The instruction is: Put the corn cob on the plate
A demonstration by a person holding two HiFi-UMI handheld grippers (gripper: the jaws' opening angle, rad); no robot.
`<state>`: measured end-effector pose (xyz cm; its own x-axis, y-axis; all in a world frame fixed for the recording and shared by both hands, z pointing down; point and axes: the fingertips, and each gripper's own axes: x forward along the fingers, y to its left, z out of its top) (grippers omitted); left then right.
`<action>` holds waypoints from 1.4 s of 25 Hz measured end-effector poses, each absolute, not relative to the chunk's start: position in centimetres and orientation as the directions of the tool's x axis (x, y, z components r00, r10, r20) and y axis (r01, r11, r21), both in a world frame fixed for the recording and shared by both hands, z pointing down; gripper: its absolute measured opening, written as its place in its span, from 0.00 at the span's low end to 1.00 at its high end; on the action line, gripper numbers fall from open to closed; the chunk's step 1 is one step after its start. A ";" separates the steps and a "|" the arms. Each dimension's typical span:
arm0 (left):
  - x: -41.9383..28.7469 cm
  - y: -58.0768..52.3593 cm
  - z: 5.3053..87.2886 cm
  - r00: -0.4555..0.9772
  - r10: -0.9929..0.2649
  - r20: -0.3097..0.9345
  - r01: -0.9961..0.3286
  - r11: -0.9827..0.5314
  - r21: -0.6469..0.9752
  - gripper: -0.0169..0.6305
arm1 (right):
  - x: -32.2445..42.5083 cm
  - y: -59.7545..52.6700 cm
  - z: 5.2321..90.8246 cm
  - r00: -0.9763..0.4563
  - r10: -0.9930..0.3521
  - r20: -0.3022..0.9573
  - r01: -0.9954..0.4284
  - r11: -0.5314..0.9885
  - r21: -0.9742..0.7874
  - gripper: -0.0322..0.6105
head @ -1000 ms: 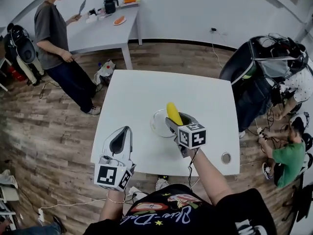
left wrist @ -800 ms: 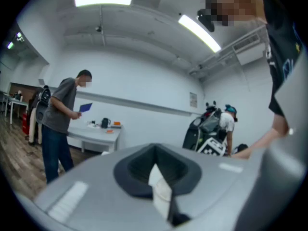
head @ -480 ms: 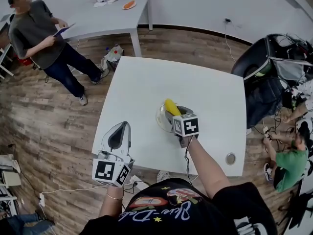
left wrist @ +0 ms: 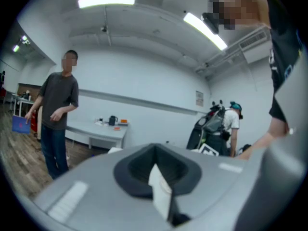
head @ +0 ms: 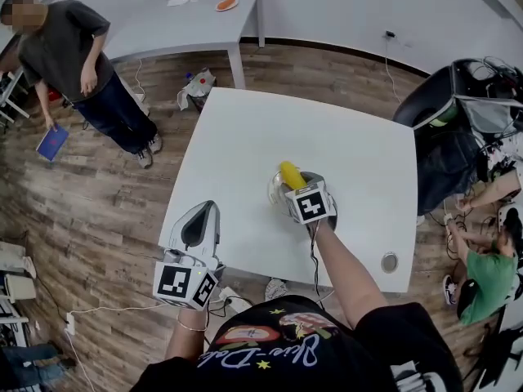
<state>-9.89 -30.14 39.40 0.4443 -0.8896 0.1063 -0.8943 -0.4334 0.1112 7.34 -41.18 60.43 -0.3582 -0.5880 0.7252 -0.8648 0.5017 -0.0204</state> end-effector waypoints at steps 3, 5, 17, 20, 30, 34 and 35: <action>-10.4 -29.1 39.3 0.433 -0.896 0.101 -0.900 -0.422 0.111 0.02 | 7.2 -40.8 60.5 -0.356 -0.584 0.730 -0.855 0.518 -0.002 0.44; -10.8 -28.5 39.1 0.430 -0.898 0.094 -0.901 -0.421 0.108 0.02 | 6.9 -40.4 60.6 -0.359 -0.574 0.736 -0.845 0.535 0.005 0.44; -11.3 -24.8 37.6 0.475 -0.878 0.049 -0.878 -0.471 0.083 0.02 | 8.4 -34.8 48.6 -0.383 -0.801 0.460 -0.903 0.430 -0.003 0.37; -10.4 -24.2 37.0 0.522 -0.852 0.029 -0.851 -0.519 0.076 0.02 | 9.1 -30.9 44.1 -0.391 -0.877 0.281 -0.920 0.385 -0.079 0.11; -6.4 -16.0 36.4 0.687 -0.727 -0.010 -0.726 -0.686 0.048 0.02 | 7.2 -15.4 38.0 -0.369 -0.927 0.070 -0.922 0.355 -0.153 0.08; -5.4 -10.6 36.4 0.730 -0.682 -0.036 -0.681 -0.731 0.043 0.02 | 6.4 -8.9 37.4 -0.354 -0.934 0.037 -0.926 0.345 -0.154 0.07; -5.2 -9.1 36.6 0.737 -0.675 -0.039 -0.673 -0.738 0.043 0.02 | 6.4 -7.4 37.3 -0.349 -0.937 0.031 -0.926 0.340 -0.163 0.07</action>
<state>-5.19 -9.09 36.55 0.7371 -0.6747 -0.0394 -0.6733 -0.7381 0.0432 6.40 -7.37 37.34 -0.3490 -0.9366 0.0313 -0.9263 0.3398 -0.1628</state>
